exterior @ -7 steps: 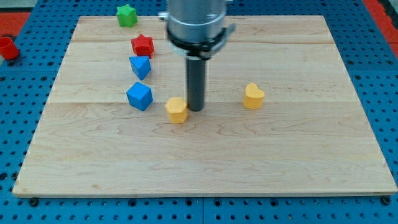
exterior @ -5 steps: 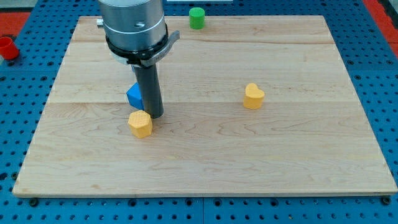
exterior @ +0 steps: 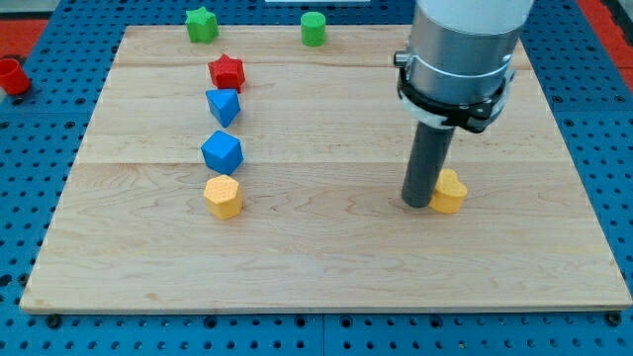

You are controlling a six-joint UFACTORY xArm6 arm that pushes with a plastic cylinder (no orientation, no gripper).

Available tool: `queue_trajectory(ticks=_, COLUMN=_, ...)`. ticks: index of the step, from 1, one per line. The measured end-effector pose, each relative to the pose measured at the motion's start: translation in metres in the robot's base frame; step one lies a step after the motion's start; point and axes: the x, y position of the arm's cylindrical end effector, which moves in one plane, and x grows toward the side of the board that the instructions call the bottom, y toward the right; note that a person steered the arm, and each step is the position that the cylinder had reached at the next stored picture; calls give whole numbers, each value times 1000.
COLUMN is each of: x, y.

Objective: Move the yellow heart to the bottom center

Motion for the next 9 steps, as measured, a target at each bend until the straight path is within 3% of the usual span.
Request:
queue_trajectory(ticks=1, x=-34, y=2)
queue_trajectory(ticks=2, x=-37, y=61)
queue_trajectory(ticks=3, x=14, y=71)
queue_trajectory(ticks=4, x=52, y=11)
queue_trajectory(ticks=6, x=49, y=100)
queue_trajectory(ticks=7, x=-2, y=76)
queue_trajectory(ticks=8, x=3, y=-5)
queue_trajectory(ticks=9, x=46, y=-74)
